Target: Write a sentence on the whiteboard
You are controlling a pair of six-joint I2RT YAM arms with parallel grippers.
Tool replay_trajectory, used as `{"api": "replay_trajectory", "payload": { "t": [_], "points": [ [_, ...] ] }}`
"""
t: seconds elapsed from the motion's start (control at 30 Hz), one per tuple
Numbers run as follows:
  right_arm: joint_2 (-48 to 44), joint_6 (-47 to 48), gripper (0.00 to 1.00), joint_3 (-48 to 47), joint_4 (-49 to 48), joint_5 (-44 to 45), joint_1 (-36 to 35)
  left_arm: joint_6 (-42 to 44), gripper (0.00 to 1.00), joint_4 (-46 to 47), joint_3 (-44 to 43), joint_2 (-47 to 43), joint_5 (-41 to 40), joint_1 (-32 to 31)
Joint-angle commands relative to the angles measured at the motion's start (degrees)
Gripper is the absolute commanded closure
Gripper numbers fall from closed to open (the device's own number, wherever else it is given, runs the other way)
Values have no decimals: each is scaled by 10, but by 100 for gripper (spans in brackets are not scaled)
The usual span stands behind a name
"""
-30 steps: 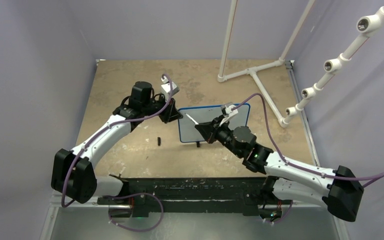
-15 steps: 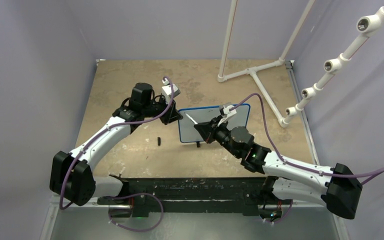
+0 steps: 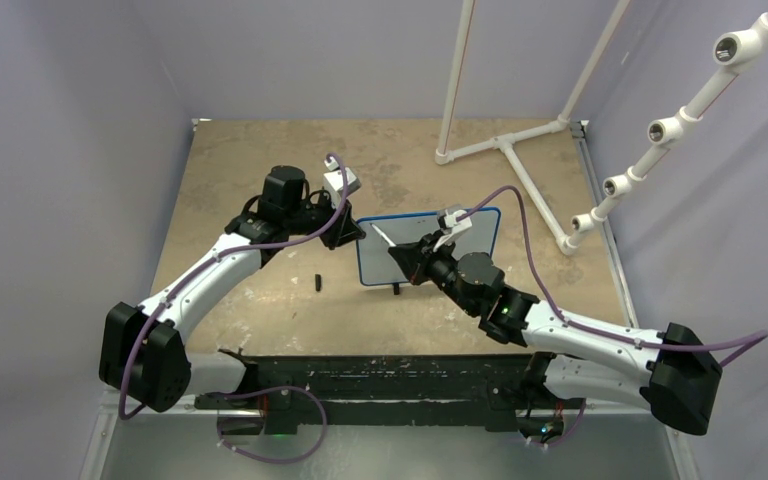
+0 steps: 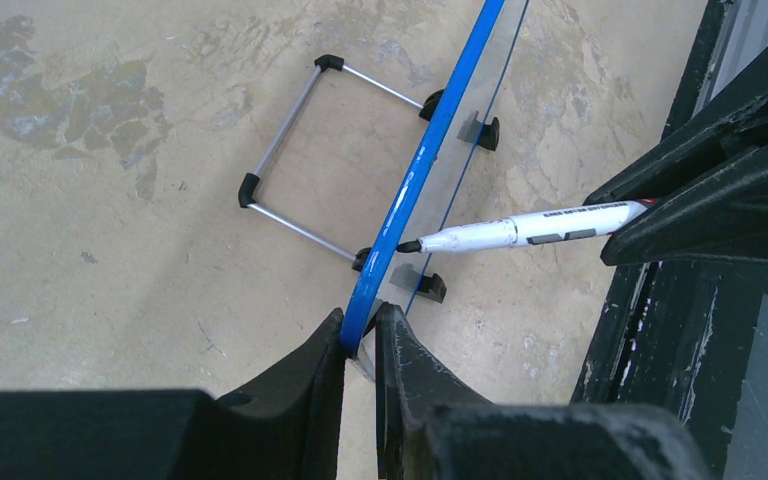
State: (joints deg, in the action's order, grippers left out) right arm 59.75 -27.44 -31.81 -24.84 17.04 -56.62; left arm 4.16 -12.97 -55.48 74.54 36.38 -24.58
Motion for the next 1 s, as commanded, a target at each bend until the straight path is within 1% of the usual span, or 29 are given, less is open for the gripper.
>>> {"api": "replay_trajectory", "payload": {
  "t": [0.0, 0.53, 0.97],
  "points": [
    [7, 7, 100, -28, -12, 20, -2, 24, 100, -5, 6, -14, -21, -4],
    [29, 6, 100, -31, -3, 8, -3, 25, 100, -5, 6, -17, -23, -6],
    [7, -17, 100, -14, 30, 45, -4, 26, 100, -7, 4, -19, -31, -6]
  ]
}}
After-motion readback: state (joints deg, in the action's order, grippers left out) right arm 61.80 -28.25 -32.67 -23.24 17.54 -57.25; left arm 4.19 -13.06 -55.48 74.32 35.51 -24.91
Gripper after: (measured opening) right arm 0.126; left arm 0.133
